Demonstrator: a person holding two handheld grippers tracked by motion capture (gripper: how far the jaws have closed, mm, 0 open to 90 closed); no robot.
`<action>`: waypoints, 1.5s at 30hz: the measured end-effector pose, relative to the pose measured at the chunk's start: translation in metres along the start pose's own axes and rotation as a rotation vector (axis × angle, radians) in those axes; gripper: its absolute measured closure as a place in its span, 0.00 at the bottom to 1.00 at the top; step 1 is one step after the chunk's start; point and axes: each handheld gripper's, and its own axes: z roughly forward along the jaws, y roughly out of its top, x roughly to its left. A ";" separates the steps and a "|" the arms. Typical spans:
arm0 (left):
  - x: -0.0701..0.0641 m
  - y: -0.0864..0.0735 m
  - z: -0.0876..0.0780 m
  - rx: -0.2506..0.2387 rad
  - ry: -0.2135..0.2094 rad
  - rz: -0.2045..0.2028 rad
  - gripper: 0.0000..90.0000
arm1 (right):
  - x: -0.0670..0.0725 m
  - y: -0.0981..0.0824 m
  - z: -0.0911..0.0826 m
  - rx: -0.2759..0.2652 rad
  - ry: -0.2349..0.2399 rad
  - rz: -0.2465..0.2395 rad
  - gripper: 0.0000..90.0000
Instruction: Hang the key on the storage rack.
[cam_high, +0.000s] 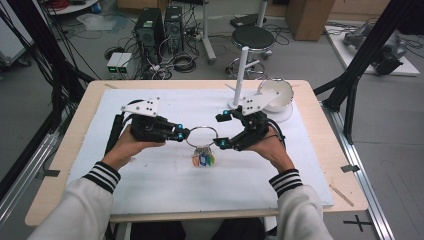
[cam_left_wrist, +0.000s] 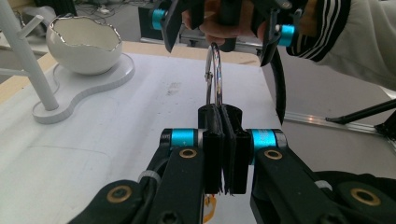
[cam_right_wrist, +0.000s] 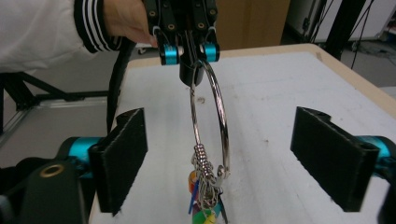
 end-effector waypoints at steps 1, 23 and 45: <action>0.000 0.000 0.000 0.006 -0.004 0.005 0.97 | -0.001 -0.001 0.001 0.006 0.008 -0.003 0.24; -0.001 -0.006 0.003 0.033 -0.027 -0.006 0.97 | -0.004 0.001 0.011 0.072 0.073 -0.068 0.95; -0.005 -0.024 -0.019 -0.031 0.122 -0.003 0.67 | -0.004 0.002 0.013 0.132 -0.008 0.003 0.98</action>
